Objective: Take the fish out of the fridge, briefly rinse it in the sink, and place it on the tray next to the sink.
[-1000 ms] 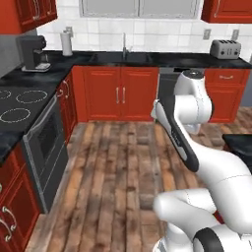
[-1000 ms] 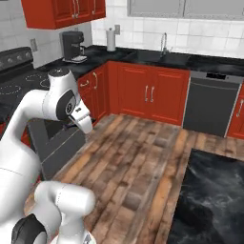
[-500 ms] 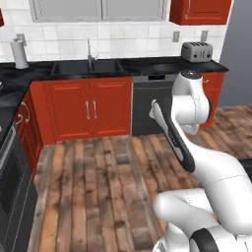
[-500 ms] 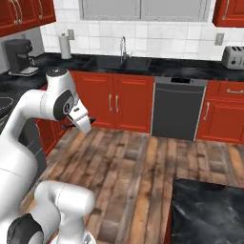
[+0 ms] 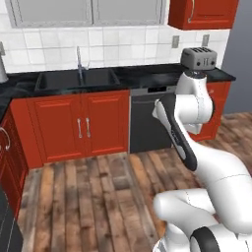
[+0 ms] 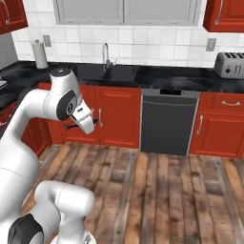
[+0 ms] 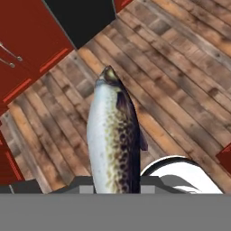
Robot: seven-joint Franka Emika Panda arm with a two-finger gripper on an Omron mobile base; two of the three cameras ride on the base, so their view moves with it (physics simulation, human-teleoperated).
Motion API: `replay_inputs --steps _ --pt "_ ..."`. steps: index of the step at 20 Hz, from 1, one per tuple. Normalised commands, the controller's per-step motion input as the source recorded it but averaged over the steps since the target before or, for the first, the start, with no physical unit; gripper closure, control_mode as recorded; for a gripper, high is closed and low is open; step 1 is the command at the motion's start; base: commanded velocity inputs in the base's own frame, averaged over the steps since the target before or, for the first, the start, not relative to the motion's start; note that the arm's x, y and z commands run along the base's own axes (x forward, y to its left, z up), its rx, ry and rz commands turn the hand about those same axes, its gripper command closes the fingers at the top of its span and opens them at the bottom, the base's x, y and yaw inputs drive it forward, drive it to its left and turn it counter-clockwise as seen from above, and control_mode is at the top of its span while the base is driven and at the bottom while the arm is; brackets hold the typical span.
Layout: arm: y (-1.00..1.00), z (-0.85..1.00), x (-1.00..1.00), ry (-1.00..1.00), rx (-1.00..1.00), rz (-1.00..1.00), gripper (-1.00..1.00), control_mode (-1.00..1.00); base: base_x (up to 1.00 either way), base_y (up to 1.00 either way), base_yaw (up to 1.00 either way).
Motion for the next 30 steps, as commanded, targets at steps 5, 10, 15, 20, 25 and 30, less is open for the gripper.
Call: replay_inputs --steps 5,10,15,20,25,30 --pt "0.0 0.0 0.0 0.0 0.0 0.0 1.0 1.0 1.0 0.19 0.09" --pt "0.0 0.0 0.0 0.0 0.0 0.0 1.0 1.0 1.0 0.32 0.13" --pt "0.0 0.0 0.0 0.0 0.0 0.0 1.0 1.0 1.0 0.4 0.12" --pt "0.0 0.0 0.0 0.0 0.0 0.0 1.0 1.0 1.0 0.57 0.02" --pt "0.0 0.0 0.0 0.0 0.0 0.0 1.0 1.0 1.0 0.18 -0.09" --pt "0.0 0.0 0.0 0.0 0.0 0.0 1.0 1.0 0.9 -0.12 -0.05"
